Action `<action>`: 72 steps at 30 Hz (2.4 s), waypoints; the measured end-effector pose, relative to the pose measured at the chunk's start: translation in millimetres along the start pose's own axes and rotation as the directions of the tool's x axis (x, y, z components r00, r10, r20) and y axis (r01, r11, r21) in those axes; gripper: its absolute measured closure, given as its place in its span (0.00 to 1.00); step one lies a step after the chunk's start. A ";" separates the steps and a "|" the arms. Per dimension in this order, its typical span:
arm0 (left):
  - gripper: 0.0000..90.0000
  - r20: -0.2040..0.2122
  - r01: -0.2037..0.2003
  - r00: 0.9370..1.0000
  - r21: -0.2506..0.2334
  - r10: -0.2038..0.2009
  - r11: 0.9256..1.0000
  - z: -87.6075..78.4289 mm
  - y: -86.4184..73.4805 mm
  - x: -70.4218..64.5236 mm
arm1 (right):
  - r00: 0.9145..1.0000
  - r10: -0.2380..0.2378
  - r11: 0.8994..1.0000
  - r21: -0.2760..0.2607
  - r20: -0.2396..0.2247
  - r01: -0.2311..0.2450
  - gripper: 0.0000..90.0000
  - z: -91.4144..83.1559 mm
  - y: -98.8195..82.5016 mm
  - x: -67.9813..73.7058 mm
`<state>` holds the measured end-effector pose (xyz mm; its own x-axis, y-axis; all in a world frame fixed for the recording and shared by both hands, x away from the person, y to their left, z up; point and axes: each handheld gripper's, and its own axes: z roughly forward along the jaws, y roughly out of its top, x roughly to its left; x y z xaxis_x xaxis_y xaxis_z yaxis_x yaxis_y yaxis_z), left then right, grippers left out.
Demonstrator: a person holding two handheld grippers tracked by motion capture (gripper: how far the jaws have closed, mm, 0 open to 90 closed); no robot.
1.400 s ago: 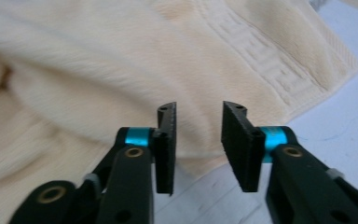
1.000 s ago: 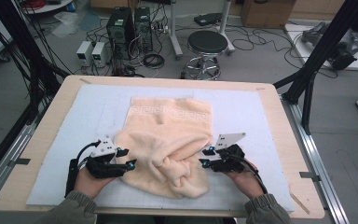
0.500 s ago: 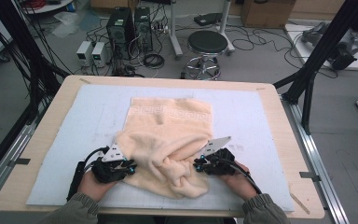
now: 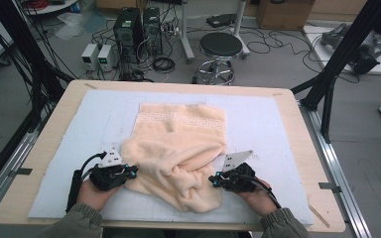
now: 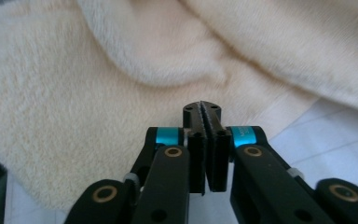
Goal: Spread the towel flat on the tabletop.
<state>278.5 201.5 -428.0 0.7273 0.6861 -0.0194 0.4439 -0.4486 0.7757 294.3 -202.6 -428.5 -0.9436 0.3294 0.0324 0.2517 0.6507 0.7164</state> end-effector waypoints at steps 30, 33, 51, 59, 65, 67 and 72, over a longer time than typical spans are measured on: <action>0.94 -0.025 0.041 0.999 -0.037 -0.042 0.998 -1.8 2.8 7.6 | 0.994 -0.016 0.989 0.142 -0.110 0.031 0.97 -14.3 -8.8 32.0; 0.94 -0.021 0.048 0.999 -0.033 -0.049 0.998 2.9 4.1 7.1 | 0.989 -0.056 0.987 0.145 -0.133 0.076 0.95 -18.3 -8.1 44.7; 0.70 0.049 0.020 0.999 0.032 -0.021 0.999 15.1 2.3 0.6 | 0.997 -0.020 1.000 -0.017 0.074 0.022 0.61 37.9 42.1 -15.6; 0.92 0.051 -0.003 0.999 0.028 0.001 1.000 12.3 3.8 -0.6 | 0.997 -0.021 0.999 0.030 0.068 0.019 0.95 34.4 40.0 -20.8; 0.93 0.038 0.004 0.999 -0.024 -0.003 1.000 4.8 11.2 0.1 | 0.994 0.026 0.999 0.020 0.104 -0.028 0.96 -7.9 19.5 -25.3; 0.93 0.039 0.010 0.999 -0.034 -0.009 0.999 6.1 15.6 2.4 | 0.991 0.051 0.999 0.011 0.124 -0.053 0.96 -23.3 11.6 -29.8; 0.93 0.025 0.023 0.999 -0.047 -0.022 0.999 18.8 29.0 8.6 | 0.975 0.109 0.994 -0.024 0.196 -0.107 0.96 -45.8 8.8 -45.1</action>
<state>307.4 183.6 -417.6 0.7301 0.6814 -0.0517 0.4355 -0.4057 0.8036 329.2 -243.1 -391.7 -0.8501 0.5259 -0.0266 0.3456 0.5953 0.7254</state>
